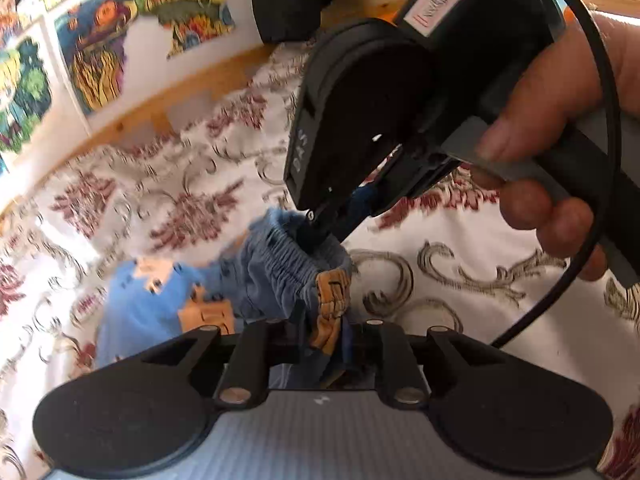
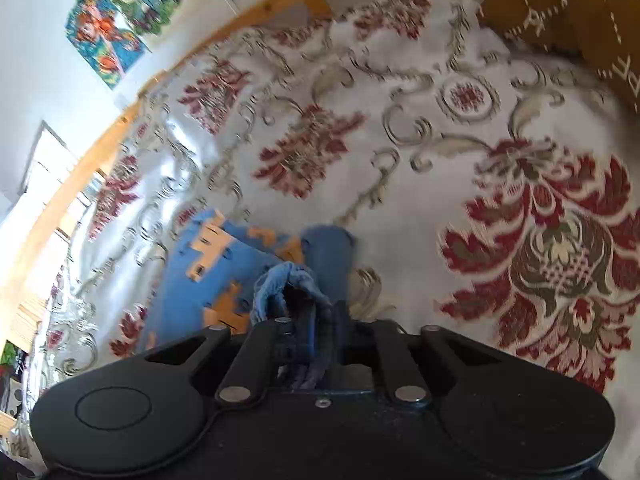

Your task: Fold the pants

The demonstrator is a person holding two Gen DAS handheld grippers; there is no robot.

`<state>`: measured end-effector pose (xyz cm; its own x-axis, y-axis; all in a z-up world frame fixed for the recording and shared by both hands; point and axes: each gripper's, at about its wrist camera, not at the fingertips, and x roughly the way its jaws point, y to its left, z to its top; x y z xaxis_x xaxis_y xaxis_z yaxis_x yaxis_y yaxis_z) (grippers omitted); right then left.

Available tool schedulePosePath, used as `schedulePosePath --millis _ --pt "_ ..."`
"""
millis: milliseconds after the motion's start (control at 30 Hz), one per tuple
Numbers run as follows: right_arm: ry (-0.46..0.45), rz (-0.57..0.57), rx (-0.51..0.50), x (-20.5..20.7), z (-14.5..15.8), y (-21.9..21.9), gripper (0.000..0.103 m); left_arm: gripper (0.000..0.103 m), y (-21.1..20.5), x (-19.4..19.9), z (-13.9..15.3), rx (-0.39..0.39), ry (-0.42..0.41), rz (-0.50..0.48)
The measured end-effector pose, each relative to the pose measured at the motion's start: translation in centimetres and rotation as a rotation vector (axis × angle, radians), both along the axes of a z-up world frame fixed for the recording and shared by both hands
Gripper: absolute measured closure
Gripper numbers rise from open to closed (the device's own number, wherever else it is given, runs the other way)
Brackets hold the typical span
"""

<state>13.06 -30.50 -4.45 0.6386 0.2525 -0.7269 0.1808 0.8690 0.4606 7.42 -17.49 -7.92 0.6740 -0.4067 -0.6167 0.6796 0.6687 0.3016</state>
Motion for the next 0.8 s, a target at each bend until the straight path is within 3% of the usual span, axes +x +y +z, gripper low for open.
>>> schedulePosePath --millis 67,133,233,367,533,667,733,800 --pt "-0.01 -0.017 -0.032 -0.4 0.4 -0.1 0.064 0.07 0.8 0.2 0.4 -0.037 0.029 -0.002" --pt "-0.043 -0.028 -0.094 -1.0 1.4 -0.1 0.038 0.047 1.9 0.3 1.4 -0.103 0.072 -0.001" --pt "-0.104 -0.041 -0.204 -2.2 2.8 0.1 0.019 0.033 4.1 0.3 3.3 -0.189 0.108 0.028" --pt "-0.154 -0.008 -0.255 -2.6 3.3 1.0 0.014 0.02 7.5 1.5 5.3 -0.262 0.096 0.159" --pt "-0.156 0.073 -0.373 -2.4 2.5 3.5 0.008 0.017 11.8 5.1 5.2 -0.338 0.152 0.479" --pt "-0.102 0.144 -0.515 -2.6 1.2 5.5 0.004 0.017 14.3 8.3 2.3 -0.261 0.26 0.669" --pt "-0.063 0.153 -0.597 -2.5 0.1 5.9 0.002 0.014 15.2 9.2 0.7 -0.226 0.315 0.701" --pt "-0.038 0.144 -0.636 -2.4 -0.9 5.6 0.002 0.011 15.7 9.7 0.3 -0.254 0.329 0.712"
